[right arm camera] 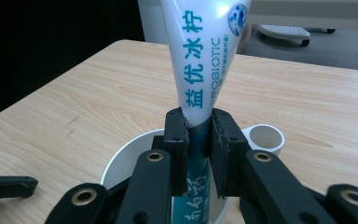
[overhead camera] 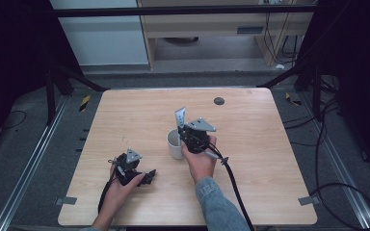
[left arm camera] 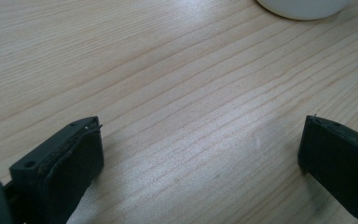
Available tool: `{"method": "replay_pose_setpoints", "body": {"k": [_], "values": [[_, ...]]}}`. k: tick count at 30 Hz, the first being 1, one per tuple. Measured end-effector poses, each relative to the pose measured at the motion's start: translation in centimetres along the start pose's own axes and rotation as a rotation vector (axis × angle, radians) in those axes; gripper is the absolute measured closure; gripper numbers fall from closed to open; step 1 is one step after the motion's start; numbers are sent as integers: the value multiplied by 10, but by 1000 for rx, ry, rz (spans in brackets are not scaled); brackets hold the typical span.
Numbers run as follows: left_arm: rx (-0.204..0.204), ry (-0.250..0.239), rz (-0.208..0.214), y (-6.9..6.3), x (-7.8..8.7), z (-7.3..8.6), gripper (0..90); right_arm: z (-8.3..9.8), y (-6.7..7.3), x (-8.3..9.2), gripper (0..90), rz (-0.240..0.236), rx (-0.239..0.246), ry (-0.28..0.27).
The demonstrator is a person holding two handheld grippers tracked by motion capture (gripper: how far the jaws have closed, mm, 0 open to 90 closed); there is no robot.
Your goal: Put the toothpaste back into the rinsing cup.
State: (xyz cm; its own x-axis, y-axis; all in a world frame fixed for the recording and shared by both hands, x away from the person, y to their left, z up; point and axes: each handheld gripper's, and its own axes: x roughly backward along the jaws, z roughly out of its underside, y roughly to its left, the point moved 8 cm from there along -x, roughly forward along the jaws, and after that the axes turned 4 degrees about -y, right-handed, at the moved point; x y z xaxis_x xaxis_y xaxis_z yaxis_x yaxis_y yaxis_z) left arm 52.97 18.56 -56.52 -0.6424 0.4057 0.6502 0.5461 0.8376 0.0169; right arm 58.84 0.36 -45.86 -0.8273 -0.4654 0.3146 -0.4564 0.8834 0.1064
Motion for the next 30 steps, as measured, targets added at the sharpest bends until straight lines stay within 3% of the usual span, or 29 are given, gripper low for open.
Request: {"method": "replay_pose_setpoints", "body": {"k": [30], "values": [[0, 0, 0, 0, 0, 0, 0, -1, -2, 0, 759, -13, 4, 10]]}}
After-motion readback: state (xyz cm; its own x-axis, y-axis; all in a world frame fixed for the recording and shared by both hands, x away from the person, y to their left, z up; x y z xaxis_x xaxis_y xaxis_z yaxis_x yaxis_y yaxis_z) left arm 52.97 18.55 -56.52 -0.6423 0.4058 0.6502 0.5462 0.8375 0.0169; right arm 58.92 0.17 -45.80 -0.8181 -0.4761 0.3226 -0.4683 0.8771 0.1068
